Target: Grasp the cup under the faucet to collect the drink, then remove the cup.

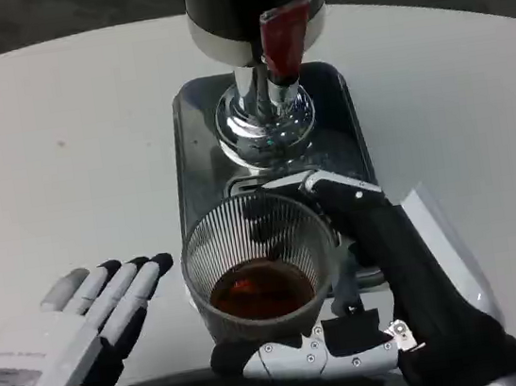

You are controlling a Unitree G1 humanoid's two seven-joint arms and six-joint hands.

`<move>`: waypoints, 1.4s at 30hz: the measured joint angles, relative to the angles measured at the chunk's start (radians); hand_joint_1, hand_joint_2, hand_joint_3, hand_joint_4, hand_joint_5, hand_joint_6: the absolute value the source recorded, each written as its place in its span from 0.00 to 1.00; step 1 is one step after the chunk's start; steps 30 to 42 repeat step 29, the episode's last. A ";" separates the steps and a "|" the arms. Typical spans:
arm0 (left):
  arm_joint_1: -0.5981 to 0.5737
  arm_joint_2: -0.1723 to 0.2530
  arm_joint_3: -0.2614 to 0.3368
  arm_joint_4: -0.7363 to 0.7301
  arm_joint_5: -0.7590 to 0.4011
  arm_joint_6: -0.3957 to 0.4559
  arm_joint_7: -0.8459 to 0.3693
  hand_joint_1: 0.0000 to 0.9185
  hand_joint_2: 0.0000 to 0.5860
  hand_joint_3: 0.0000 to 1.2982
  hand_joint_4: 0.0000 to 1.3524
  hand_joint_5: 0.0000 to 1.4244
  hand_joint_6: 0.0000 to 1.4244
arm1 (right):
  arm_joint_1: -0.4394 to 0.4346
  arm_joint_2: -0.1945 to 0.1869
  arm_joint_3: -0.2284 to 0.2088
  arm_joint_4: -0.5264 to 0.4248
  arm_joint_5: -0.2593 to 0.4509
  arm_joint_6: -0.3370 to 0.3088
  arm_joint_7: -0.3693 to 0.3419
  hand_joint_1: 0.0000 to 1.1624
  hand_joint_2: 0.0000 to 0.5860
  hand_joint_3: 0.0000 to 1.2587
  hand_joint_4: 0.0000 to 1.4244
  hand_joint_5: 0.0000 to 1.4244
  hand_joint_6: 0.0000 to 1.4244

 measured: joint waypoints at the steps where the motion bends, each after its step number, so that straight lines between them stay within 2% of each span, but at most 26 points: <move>1: -0.001 0.000 0.000 -0.001 0.000 0.000 0.000 0.00 0.03 0.00 0.00 0.00 0.00 | 0.001 0.000 0.000 -0.001 0.000 0.000 0.002 0.98 0.21 0.64 0.66 0.69 0.95; 11: -0.028 -0.001 -0.034 -0.015 0.001 0.008 -0.003 0.00 0.02 0.00 0.00 0.00 0.00 | 0.005 0.000 0.000 -0.007 -0.004 0.000 0.002 0.98 0.23 0.64 0.66 0.69 0.95; 22: -0.035 -0.002 -0.039 -0.021 0.034 0.022 -0.003 0.00 0.02 0.00 0.00 0.00 0.00 | 0.032 -0.006 -0.019 -0.025 0.038 -0.003 -0.001 0.97 0.24 0.64 0.66 0.69 0.96; 29: -0.045 -0.006 -0.043 -0.021 0.035 0.037 -0.003 0.00 0.02 0.00 0.00 0.00 0.00 | 0.069 -0.015 -0.032 -0.033 0.039 -0.006 -0.003 0.96 0.24 0.64 0.66 0.70 0.96; 42: -0.045 -0.006 -0.043 -0.021 0.035 0.037 -0.003 0.00 0.02 0.00 0.00 0.00 0.00 | 0.069 -0.015 -0.032 -0.033 0.039 -0.006 -0.003 0.96 0.24 0.64 0.66 0.70 0.96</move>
